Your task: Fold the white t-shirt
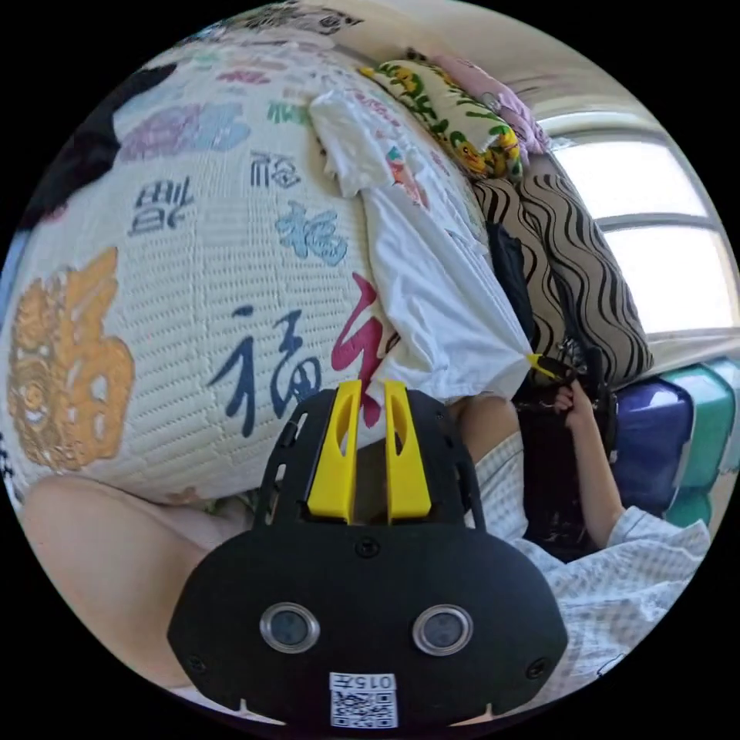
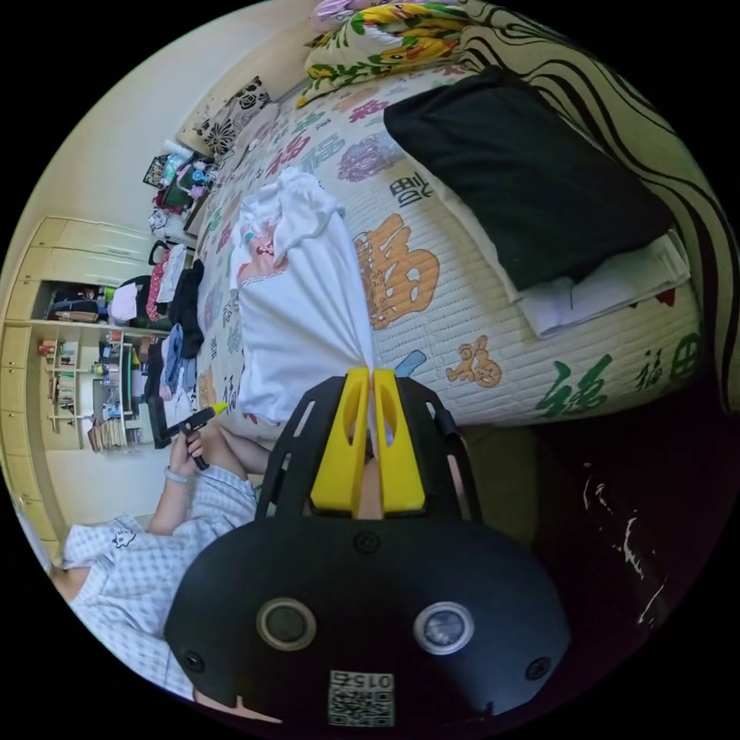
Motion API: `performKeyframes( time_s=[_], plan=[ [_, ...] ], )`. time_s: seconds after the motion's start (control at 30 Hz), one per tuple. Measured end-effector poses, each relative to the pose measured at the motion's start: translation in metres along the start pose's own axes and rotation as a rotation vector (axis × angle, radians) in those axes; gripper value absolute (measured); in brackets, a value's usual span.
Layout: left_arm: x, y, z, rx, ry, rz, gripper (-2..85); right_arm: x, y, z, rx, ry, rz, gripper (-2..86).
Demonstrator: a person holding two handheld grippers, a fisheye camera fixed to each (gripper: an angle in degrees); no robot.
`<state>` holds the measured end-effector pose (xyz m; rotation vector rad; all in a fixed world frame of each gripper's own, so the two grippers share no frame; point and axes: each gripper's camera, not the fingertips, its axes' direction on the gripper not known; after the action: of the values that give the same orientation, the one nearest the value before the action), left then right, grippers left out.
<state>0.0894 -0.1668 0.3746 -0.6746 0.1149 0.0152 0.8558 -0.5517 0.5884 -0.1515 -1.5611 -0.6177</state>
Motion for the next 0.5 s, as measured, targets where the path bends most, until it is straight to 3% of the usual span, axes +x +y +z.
performKeyframes(
  time_s=[0.13, 0.23, 0.3, 0.37, 0.5],
  plan=[
    [-0.004, -0.005, 0.037, -0.046, -0.044, -0.041, 7.4, 0.006, -0.008, 0.005, -0.02, 0.001, -0.007, -0.1],
    [-0.003, -0.008, 0.043, -0.016, -0.065, -0.078, 3.0, 0.012, -0.014, 0.005, -0.028, -0.015, -0.007, -0.1],
    [-0.007, -0.013, 0.051, -0.034, 0.112, -0.04, 0.2, 0.017, -0.018, -0.001, -0.012, -0.04, -0.003, -0.1],
    [-0.009, -0.019, 0.056, -0.061, 0.171, -0.057, -0.4, 0.019, -0.022, -0.008, 0.007, -0.06, -0.005, -0.1],
    [0.025, -0.023, 0.007, 0.131, 0.066, 0.085, -0.7, 0.015, -0.03, -0.03, 0.032, -0.056, -0.049, -0.1]
  ],
)
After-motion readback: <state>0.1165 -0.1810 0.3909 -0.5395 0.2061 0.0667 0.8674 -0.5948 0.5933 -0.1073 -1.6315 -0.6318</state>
